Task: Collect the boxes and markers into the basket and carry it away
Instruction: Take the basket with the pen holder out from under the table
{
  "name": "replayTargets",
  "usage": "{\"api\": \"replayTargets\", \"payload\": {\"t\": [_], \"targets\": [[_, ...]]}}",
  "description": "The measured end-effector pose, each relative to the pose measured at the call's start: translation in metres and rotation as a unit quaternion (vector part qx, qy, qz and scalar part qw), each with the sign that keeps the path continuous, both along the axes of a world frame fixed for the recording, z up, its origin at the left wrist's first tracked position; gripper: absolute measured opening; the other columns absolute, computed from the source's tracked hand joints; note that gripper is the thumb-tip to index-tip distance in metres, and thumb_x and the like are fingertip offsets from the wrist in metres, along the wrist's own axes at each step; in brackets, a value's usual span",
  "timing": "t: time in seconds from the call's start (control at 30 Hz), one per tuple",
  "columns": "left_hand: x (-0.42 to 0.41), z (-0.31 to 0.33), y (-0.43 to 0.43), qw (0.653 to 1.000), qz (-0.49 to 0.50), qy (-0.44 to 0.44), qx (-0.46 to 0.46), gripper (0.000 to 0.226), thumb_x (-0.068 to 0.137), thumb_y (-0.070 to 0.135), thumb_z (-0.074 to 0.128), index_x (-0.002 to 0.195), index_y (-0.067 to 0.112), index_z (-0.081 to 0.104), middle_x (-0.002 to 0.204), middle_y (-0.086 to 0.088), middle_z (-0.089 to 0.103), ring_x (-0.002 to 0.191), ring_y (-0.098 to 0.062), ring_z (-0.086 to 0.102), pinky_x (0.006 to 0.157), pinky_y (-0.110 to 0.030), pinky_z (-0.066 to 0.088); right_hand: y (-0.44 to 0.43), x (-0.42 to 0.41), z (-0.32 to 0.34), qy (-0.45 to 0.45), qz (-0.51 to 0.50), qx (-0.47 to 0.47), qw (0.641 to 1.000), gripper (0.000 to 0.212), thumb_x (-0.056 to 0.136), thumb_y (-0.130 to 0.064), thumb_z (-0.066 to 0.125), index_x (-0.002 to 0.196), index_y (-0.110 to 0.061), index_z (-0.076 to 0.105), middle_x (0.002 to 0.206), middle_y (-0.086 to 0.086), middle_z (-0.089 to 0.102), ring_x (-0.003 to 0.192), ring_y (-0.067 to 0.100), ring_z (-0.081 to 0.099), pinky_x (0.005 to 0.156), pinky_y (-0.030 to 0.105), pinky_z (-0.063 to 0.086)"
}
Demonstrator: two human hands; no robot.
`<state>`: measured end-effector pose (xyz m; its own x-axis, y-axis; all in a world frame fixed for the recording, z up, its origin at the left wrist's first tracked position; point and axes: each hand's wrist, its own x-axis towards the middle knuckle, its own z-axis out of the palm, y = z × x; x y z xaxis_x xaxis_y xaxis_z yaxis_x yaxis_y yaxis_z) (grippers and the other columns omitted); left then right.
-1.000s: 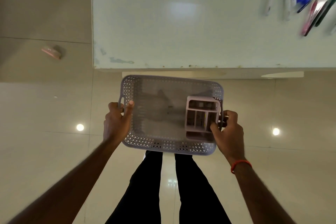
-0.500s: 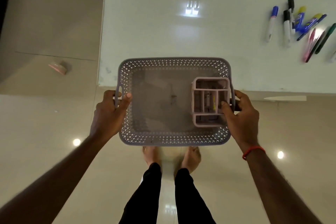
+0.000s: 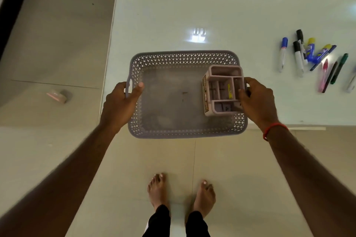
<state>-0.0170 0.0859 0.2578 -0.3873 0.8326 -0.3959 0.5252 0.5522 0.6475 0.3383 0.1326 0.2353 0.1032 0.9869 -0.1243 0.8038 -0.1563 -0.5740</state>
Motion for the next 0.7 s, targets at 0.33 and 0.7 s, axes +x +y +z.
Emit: {"api": "replayTargets", "payload": {"t": [0.33,0.7], "targets": [[-0.005,-0.006,0.048,0.998,-0.032,0.051,0.017,0.068,0.081,0.076,0.055,0.108,0.014,0.063,0.107,-0.007,0.071,0.096,-0.032,0.068,0.085,-0.047,0.056,0.035,-0.021,0.006,-0.037,0.008,-0.025,0.999,0.020,0.097,-0.028,0.052,0.110,-0.013,0.054,0.077,-0.002,0.059,0.057,0.003,0.046,0.051,0.015,0.028],[-0.012,-0.002,0.093,0.997,-0.025,0.068,0.008,0.074,0.077,0.076,0.056,0.107,0.008,0.063,0.102,-0.013,0.070,0.093,-0.037,0.068,0.085,-0.051,0.058,0.072,-0.048,0.013,-0.068,0.017,-0.103,0.992,0.053,0.104,-0.022,0.039,0.148,0.002,0.022,0.119,0.023,0.064,0.101,0.037,0.066,0.079,0.036,0.051]]}}
